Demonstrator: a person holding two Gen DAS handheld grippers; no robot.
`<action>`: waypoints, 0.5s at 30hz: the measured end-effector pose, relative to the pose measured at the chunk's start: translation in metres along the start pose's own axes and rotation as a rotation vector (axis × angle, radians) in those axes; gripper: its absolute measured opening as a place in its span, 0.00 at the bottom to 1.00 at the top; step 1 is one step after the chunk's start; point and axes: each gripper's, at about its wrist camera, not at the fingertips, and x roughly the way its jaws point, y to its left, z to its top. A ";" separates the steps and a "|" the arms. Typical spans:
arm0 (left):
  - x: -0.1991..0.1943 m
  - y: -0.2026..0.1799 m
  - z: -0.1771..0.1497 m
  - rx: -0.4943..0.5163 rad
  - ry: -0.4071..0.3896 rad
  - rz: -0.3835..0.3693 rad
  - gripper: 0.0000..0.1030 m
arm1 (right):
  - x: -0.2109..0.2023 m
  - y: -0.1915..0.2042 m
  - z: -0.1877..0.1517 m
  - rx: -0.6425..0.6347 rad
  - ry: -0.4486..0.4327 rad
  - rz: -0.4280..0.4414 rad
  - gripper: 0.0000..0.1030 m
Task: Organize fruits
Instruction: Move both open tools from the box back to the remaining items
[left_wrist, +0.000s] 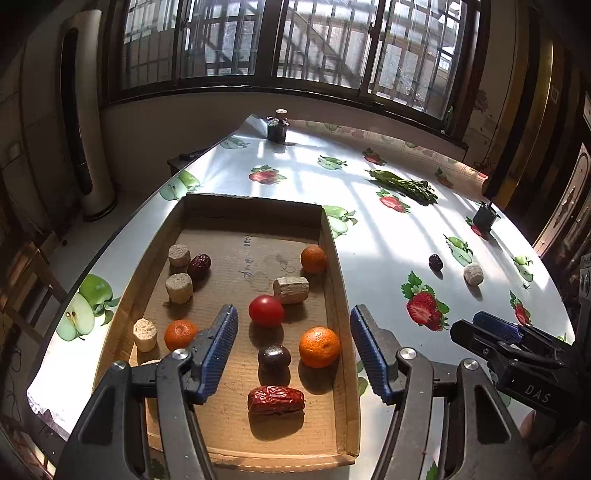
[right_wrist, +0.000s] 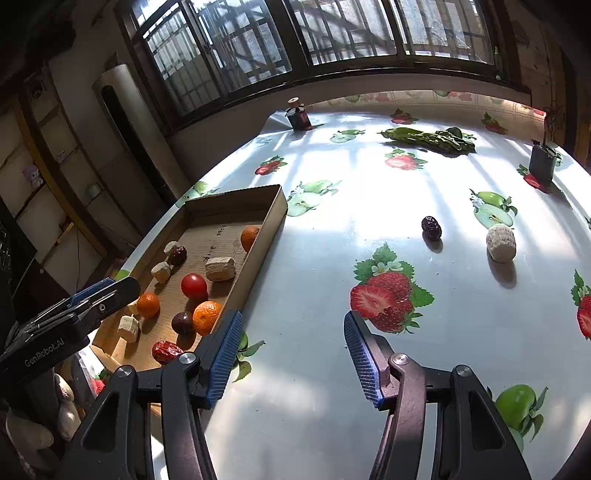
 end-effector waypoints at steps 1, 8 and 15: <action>0.002 -0.007 0.001 0.001 0.002 -0.016 0.61 | -0.008 -0.006 0.000 -0.009 -0.010 -0.024 0.60; 0.010 -0.052 -0.013 0.068 0.030 -0.114 0.61 | -0.049 -0.055 -0.003 0.025 -0.047 -0.135 0.67; -0.002 -0.044 -0.015 0.057 0.013 -0.055 0.64 | -0.026 -0.059 -0.005 0.046 0.000 -0.071 0.67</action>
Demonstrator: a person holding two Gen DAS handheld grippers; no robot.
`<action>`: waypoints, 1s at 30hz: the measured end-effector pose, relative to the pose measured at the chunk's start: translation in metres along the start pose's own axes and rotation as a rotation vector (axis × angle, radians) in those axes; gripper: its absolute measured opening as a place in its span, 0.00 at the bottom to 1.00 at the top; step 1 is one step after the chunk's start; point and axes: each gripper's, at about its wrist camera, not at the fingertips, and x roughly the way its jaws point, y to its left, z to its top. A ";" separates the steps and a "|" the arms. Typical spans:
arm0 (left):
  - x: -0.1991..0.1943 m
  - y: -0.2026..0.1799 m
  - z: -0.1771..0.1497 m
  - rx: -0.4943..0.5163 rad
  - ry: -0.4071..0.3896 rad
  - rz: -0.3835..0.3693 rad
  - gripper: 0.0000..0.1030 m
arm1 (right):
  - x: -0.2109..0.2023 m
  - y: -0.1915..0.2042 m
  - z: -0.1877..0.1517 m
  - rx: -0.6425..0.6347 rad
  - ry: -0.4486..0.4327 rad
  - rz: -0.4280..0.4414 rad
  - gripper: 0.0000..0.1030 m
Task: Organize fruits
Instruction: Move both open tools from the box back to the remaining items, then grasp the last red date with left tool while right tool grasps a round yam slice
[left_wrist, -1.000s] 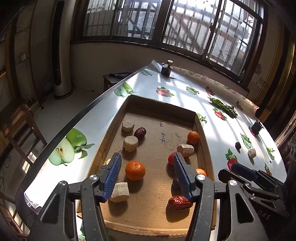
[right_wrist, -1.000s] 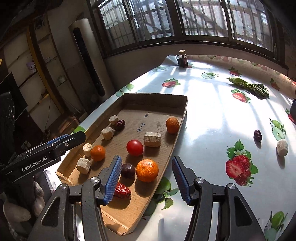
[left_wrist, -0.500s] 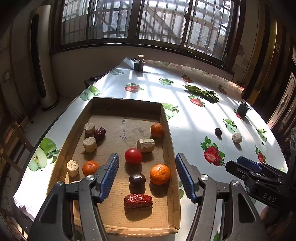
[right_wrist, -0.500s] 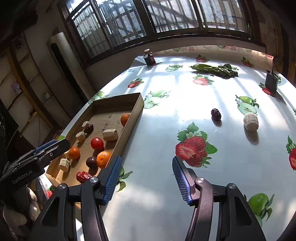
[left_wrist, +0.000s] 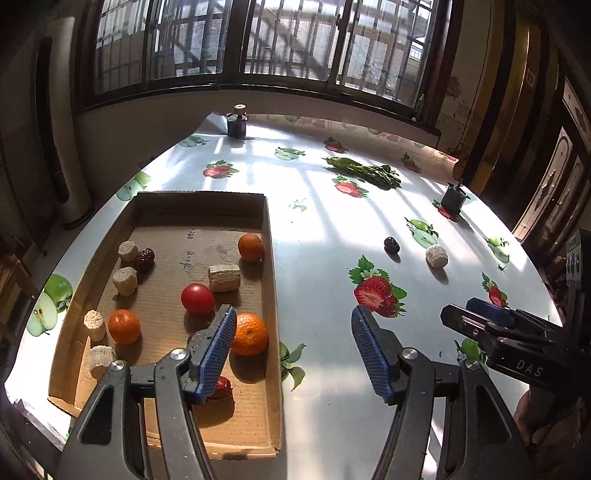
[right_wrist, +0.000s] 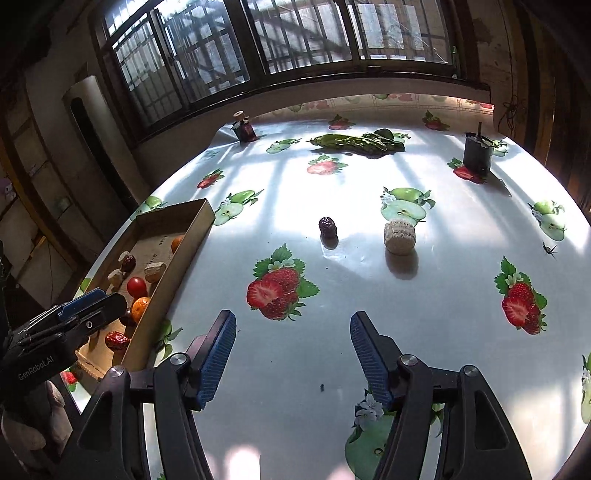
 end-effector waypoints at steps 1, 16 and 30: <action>-0.002 0.001 0.000 0.000 -0.003 0.010 0.65 | 0.001 0.003 -0.001 -0.009 0.002 0.004 0.67; 0.021 -0.020 -0.011 0.088 0.046 0.019 0.65 | -0.025 -0.087 -0.010 0.111 -0.011 -0.149 0.67; 0.118 -0.079 0.077 -0.046 0.135 -0.208 0.65 | 0.040 -0.118 0.058 0.200 -0.015 -0.124 0.66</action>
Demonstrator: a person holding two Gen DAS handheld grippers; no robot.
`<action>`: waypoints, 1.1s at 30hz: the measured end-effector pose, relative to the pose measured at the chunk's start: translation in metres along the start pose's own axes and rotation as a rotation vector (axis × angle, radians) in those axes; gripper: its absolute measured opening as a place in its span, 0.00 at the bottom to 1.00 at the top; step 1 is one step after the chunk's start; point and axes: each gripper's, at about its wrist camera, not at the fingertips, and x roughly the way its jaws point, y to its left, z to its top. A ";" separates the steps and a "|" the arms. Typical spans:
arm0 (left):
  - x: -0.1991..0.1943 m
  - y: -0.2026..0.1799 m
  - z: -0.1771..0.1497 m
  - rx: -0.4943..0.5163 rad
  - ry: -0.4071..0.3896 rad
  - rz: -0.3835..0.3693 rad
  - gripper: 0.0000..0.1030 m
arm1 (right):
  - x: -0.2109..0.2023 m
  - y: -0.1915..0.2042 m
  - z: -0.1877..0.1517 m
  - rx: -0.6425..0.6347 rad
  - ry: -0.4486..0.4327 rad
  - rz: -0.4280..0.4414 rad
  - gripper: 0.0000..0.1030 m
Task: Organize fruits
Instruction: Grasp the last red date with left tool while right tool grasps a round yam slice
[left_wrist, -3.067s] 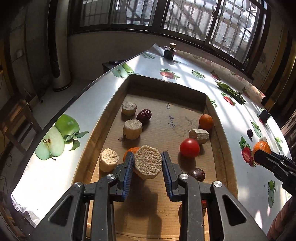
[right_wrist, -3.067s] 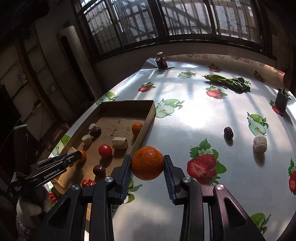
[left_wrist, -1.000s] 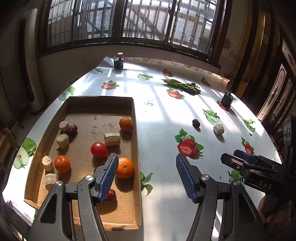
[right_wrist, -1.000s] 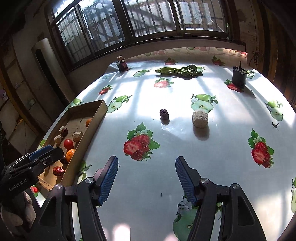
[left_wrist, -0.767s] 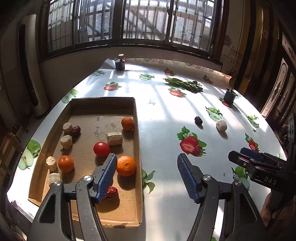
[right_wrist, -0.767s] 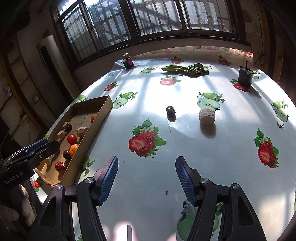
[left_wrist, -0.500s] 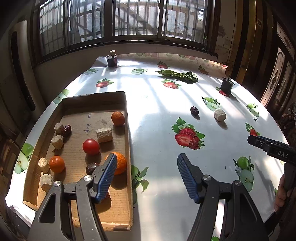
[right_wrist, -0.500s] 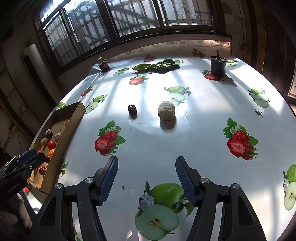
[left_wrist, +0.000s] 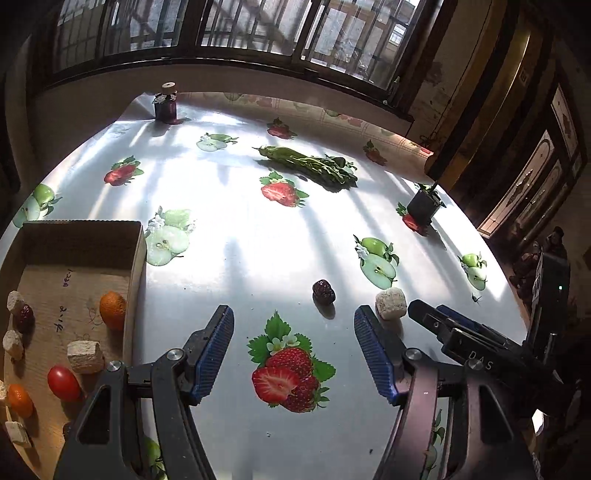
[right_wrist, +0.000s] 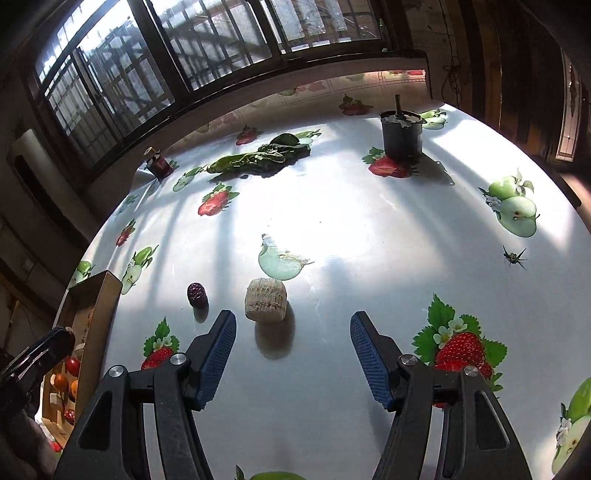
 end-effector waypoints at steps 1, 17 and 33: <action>0.013 0.000 0.004 -0.029 0.018 -0.022 0.63 | 0.008 0.006 0.000 -0.006 0.004 0.002 0.66; 0.106 -0.026 0.004 0.052 0.077 -0.051 0.17 | 0.043 0.019 -0.010 -0.133 0.009 -0.020 0.49; 0.083 0.003 0.005 -0.048 0.037 -0.092 0.17 | 0.033 0.012 -0.009 -0.094 -0.029 -0.064 0.35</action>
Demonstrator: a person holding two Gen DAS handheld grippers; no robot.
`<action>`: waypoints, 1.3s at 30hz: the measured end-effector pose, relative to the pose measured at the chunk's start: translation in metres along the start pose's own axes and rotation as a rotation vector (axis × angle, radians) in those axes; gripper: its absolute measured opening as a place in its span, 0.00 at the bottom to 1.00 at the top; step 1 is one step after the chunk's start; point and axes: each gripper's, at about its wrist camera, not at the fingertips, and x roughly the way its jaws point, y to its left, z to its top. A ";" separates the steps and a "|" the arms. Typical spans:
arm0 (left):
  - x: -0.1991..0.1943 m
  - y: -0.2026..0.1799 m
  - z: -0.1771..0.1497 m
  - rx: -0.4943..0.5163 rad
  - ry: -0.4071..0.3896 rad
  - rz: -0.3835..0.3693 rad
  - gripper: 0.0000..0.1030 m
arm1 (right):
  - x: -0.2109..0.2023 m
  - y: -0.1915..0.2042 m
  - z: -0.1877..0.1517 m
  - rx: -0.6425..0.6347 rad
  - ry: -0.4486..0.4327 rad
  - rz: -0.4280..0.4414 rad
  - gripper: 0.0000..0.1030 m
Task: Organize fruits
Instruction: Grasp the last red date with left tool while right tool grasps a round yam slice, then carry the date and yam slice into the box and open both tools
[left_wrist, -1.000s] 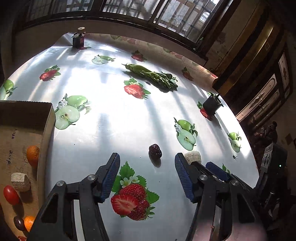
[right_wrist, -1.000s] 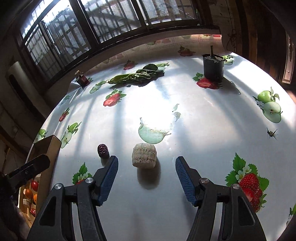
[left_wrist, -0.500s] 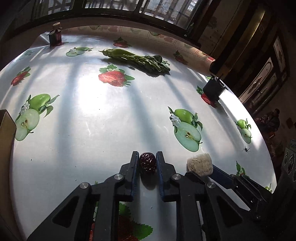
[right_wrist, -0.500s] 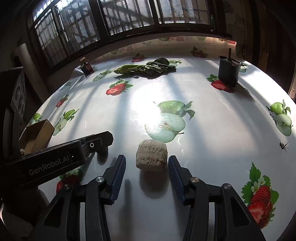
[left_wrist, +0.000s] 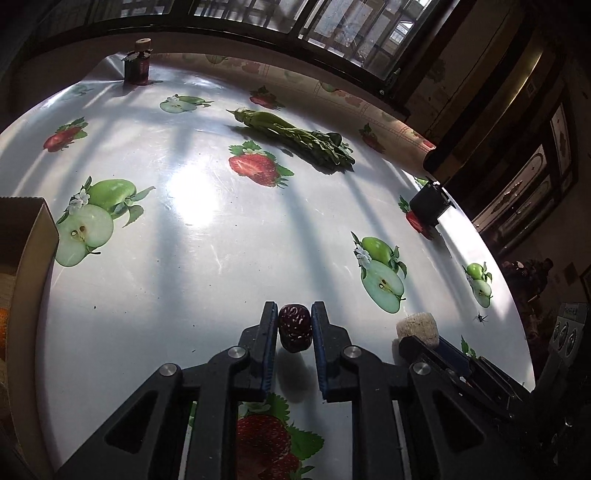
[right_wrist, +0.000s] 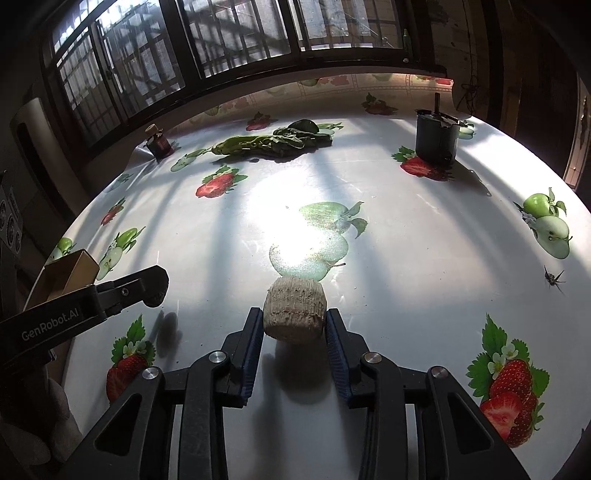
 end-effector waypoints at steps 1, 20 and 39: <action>0.000 0.000 0.000 -0.008 0.003 -0.011 0.17 | -0.001 0.000 0.000 -0.002 -0.005 -0.002 0.35; -0.021 -0.009 0.003 0.035 -0.070 0.012 0.17 | 0.001 -0.001 0.000 0.039 0.029 0.067 0.35; -0.224 0.087 -0.063 0.034 -0.309 0.308 0.17 | -0.020 0.009 -0.006 -0.012 -0.043 0.059 0.35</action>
